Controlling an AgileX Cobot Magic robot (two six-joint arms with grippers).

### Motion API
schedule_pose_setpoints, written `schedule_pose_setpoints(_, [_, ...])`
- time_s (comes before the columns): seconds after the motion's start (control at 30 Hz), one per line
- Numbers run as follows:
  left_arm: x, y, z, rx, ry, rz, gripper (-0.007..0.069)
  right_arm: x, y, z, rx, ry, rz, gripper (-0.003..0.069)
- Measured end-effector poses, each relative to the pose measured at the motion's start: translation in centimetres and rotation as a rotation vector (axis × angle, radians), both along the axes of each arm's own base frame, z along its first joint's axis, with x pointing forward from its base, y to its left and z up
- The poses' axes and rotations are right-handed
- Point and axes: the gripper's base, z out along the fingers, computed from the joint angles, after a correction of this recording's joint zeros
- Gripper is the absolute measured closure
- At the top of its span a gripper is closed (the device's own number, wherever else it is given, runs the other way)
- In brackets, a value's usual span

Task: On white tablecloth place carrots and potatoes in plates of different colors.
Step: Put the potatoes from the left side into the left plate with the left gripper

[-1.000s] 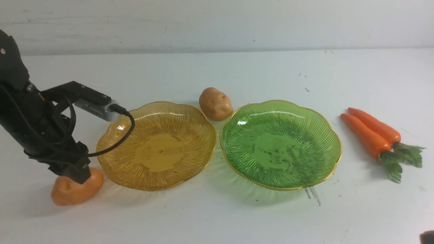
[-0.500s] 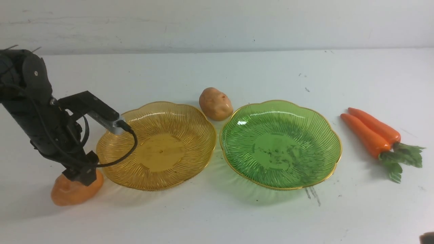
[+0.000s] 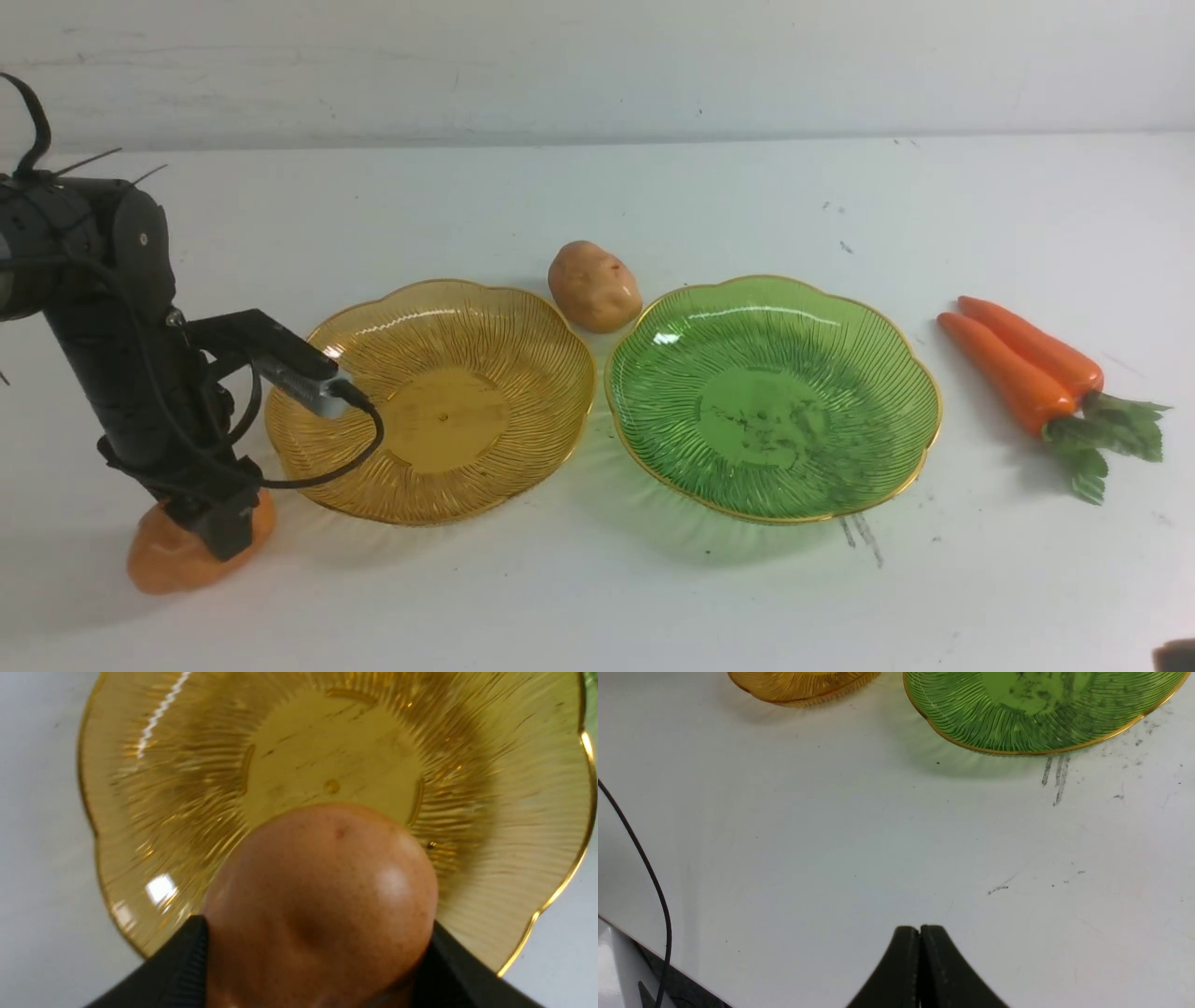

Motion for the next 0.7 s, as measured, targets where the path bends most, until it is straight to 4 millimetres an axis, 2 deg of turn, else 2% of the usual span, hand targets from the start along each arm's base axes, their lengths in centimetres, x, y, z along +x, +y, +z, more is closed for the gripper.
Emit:
schedule_pose_setpoints(0.17, [0.7,-2.2,-3.0,0.012,0.066,-0.046,0.0175,0.1,0.0,0.1,0.004,-0.007,-0.005,0.0674])
schedule_pose_setpoints(0.23, [0.9,-2.4,-3.7,0.024,0.079,-0.027,0.0116,0.1,0.0,0.1,0.008,-0.005,-0.01,0.0674])
schedule_pose_setpoints(0.47, [1.1,-1.8,-3.9,0.082,0.074,0.051,-0.0032,0.1,0.0,0.1,0.01,-0.003,-0.012,0.0674])
schedule_pose_setpoints(0.7, [1.2,-1.5,-3.9,0.09,0.075,0.124,-0.0055,0.1,0.0,0.1,0.011,-0.003,-0.013,0.0674])
